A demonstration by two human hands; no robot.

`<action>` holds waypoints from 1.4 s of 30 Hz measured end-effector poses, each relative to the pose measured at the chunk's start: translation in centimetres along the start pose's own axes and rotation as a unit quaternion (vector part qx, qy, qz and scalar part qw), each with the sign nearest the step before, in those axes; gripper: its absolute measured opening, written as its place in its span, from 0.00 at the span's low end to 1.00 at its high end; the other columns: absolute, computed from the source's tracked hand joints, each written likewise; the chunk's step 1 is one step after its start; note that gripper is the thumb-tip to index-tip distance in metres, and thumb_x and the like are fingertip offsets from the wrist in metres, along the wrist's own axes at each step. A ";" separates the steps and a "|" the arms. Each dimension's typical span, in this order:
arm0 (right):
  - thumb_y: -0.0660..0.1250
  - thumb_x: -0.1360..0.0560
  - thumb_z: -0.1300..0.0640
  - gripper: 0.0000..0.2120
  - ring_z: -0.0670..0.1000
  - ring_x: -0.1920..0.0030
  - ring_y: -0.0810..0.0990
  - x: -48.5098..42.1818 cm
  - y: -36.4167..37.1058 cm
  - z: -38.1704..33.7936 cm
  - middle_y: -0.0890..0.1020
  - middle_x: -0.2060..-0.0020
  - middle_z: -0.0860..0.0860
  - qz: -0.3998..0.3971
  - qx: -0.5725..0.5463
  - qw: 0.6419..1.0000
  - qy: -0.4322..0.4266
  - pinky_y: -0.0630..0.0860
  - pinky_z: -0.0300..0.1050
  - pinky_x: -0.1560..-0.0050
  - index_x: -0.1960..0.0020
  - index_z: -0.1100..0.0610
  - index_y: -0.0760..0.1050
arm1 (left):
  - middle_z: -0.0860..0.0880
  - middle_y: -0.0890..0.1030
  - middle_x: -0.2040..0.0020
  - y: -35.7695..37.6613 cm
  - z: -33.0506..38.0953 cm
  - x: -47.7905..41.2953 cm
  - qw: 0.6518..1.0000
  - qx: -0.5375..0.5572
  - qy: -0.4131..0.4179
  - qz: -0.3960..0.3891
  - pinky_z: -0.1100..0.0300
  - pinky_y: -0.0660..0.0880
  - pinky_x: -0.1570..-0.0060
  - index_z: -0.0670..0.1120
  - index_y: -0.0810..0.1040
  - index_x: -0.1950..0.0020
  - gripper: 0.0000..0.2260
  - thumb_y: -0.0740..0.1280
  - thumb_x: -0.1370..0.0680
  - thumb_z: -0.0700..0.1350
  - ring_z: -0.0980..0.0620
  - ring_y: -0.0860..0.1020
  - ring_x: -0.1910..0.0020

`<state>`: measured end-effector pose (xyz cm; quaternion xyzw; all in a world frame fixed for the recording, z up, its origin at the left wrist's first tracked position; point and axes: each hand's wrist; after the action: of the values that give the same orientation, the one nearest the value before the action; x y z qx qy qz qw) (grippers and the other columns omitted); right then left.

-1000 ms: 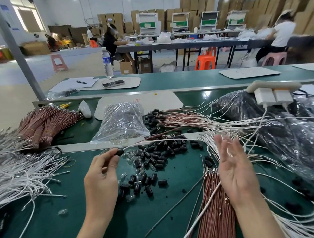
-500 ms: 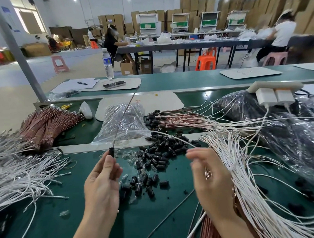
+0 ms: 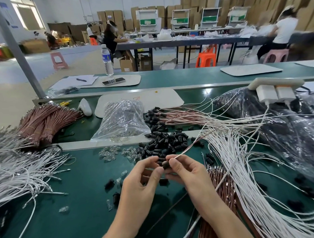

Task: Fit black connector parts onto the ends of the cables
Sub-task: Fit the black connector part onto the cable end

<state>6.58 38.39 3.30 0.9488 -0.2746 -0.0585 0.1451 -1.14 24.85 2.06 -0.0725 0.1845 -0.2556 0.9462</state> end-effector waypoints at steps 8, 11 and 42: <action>0.72 0.32 0.57 0.08 0.52 0.59 0.87 -0.9 -0.4 -0.3 0.86 0.59 0.58 0.076 -0.151 0.984 0.050 0.82 0.36 0.60 0.57 0.59 0.87 | 0.57 0.84 0.54 -0.3 -0.7 0.0 0.999 -0.033 0.016 0.004 0.66 0.77 0.56 0.66 0.78 0.43 0.07 0.63 0.19 0.59 0.54 0.82 0.54; 0.73 0.32 0.56 0.08 0.52 0.58 0.87 -0.8 -0.4 -0.2 0.86 0.59 0.58 0.068 -0.149 0.985 0.053 0.81 0.36 0.60 0.57 0.59 0.87 | 0.57 0.84 0.55 -0.2 -0.7 0.1 0.999 -0.046 0.024 -0.003 0.70 0.74 0.58 0.65 0.78 0.44 0.06 0.65 0.20 0.58 0.55 0.82 0.55; 0.77 0.29 0.56 0.16 0.51 0.55 0.84 0.0 -0.2 0.2 0.85 0.59 0.52 -0.077 -0.009 0.996 0.033 0.81 0.42 0.53 0.43 0.45 0.81 | 0.55 0.82 0.62 0.1 -0.2 0.3 0.996 -0.069 0.049 -0.018 0.61 0.74 0.67 0.58 0.79 0.53 0.09 0.61 0.19 0.59 0.54 0.79 0.65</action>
<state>6.60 38.52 3.02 0.9672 -0.1955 -0.0402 0.1573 -0.88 24.79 1.73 -0.1281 0.2461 -0.2624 0.9242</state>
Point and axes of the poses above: each hand's wrist, its own x-axis away from the middle knuckle, its own y-axis out of the palm, z = x × y
